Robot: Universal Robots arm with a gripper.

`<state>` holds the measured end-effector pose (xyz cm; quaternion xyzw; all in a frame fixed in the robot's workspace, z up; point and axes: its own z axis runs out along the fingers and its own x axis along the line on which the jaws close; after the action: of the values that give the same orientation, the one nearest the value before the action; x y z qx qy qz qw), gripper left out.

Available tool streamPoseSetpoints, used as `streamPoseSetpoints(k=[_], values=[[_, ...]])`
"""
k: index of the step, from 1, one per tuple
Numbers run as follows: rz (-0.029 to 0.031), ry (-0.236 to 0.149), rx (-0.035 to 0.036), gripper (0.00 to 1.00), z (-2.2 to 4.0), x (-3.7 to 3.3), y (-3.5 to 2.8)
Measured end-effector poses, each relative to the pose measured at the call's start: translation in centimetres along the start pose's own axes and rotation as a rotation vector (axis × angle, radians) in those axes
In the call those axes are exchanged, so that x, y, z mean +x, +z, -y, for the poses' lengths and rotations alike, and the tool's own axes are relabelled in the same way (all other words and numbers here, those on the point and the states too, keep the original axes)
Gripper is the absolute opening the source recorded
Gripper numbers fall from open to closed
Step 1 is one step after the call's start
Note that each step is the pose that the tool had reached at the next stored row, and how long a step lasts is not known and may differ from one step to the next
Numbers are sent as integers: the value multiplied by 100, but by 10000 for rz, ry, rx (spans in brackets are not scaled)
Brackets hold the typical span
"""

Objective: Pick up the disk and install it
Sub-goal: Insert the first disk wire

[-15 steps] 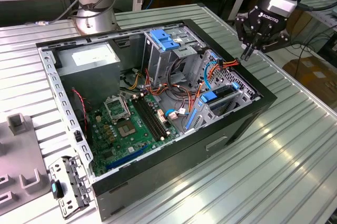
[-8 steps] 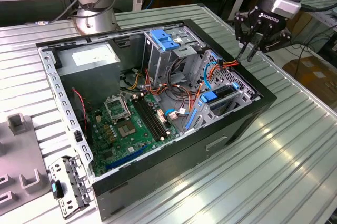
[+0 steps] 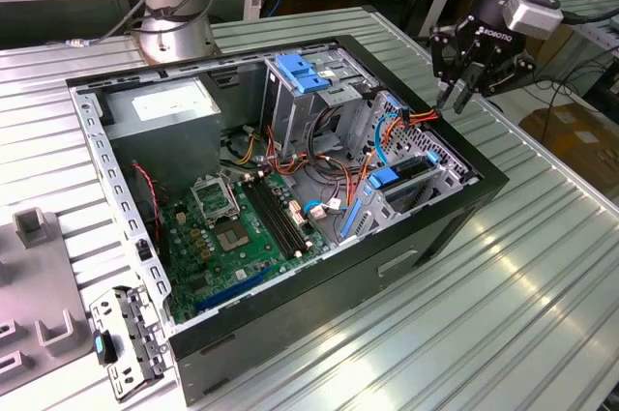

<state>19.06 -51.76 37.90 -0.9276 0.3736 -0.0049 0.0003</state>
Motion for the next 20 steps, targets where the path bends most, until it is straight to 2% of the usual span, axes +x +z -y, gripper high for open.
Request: streamPoseSetpoints(k=[1,4,8,14,16,17,18,20], values=[[1,-69,2,33,-4,-3,1],[1,-737,5,33,-13,-14,12],[4,-1426,11,33,-19,-20,35],[6,-1839,16,33,-80,-83,51],[6,-2131,18,33,-79,-85,59],[-4,-2482,28,33,-75,-88,74],[-32,-2637,45,33,-66,-99,87],[-52,-2678,66,33,-62,-122,102]])
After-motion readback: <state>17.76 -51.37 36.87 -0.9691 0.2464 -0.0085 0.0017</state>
